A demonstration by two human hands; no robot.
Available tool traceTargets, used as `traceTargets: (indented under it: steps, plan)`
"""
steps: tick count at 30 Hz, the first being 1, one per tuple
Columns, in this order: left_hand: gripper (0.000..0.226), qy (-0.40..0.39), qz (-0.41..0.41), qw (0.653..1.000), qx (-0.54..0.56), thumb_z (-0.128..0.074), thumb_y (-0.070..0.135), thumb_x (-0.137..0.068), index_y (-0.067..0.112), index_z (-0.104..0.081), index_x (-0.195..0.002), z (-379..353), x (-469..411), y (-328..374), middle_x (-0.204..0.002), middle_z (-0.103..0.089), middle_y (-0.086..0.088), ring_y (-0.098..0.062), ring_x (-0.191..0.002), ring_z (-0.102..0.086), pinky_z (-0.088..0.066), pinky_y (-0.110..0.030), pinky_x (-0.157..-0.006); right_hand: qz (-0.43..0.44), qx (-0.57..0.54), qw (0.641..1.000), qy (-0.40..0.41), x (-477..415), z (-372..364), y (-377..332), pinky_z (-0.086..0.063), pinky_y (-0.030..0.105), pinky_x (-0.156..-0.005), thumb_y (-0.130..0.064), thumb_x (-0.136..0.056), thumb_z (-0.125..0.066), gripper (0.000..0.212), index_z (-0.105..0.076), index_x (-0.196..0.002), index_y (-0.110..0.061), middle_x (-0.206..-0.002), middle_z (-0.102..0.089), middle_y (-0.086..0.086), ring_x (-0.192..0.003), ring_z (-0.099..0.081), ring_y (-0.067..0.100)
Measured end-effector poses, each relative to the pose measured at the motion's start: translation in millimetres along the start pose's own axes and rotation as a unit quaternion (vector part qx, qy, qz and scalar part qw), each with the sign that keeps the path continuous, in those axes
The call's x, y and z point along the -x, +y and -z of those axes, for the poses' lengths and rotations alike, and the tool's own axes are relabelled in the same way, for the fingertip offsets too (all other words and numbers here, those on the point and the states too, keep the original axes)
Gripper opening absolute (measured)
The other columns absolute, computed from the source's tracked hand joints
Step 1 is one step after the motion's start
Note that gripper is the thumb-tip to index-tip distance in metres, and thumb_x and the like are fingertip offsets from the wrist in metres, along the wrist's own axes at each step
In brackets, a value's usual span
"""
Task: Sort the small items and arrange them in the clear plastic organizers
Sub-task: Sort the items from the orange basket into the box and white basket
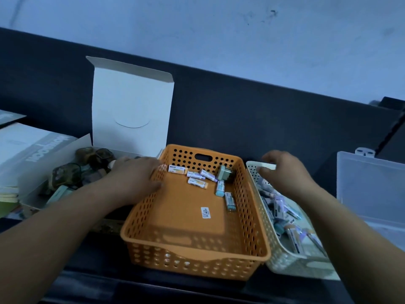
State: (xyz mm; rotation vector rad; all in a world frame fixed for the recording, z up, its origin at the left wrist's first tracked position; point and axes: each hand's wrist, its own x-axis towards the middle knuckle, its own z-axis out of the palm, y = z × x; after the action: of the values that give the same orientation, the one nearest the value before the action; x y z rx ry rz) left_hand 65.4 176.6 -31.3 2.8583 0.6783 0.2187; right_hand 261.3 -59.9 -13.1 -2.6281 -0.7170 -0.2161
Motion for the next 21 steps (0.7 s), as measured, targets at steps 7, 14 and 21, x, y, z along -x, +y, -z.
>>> traceTargets:
  steps: [7, 14, 21]
  plan:
    - [0.041, -0.004, -0.004, 1.000, 0.017, -0.051, 0.043, -0.093, 0.037, -0.045, -0.133, -4.0, -1.3, -6.3, -0.131, -0.055, 0.008, -0.019, -0.122, -0.048, -0.025, -0.042, -0.108, 0.155, 0.017, 0.977, -0.149, -5.5, -29.5, -84.8, -0.048, 0.032, -0.089, -0.032, -0.090, -0.064, 0.038, -0.057, -0.127, -0.025, -0.124, -0.057, -0.004, -0.110, -0.055, 0.017]
    - [0.051, 0.002, -0.020, 1.000, 0.000, -0.052, 0.042, -0.091, 0.029, -0.040, -0.139, -10.9, -9.1, -14.3, -0.144, -0.045, 0.007, -0.014, -0.130, -0.041, -0.020, -0.040, -0.111, 0.175, 0.160, 0.930, -0.281, -37.7, -83.2, -112.0, -0.049, 0.034, -0.086, -0.032, -0.086, -0.067, 0.055, -0.048, -0.137, -0.026, -0.124, -0.058, 0.000, -0.105, -0.056, 0.020]
    - [0.056, 0.005, -0.025, 1.000, 0.000, -0.049, 0.042, -0.093, 0.027, -0.033, -0.144, -14.4, -10.1, -14.7, -0.151, -0.035, 0.007, -0.012, -0.135, -0.035, -0.013, -0.039, -0.114, 0.164, 0.151, 0.931, -0.288, -40.5, -100.4, -103.7, -0.044, 0.032, -0.083, -0.039, -0.079, -0.075, 0.053, -0.054, -0.125, -0.023, -0.118, -0.054, -0.001, -0.100, -0.052, 0.018]
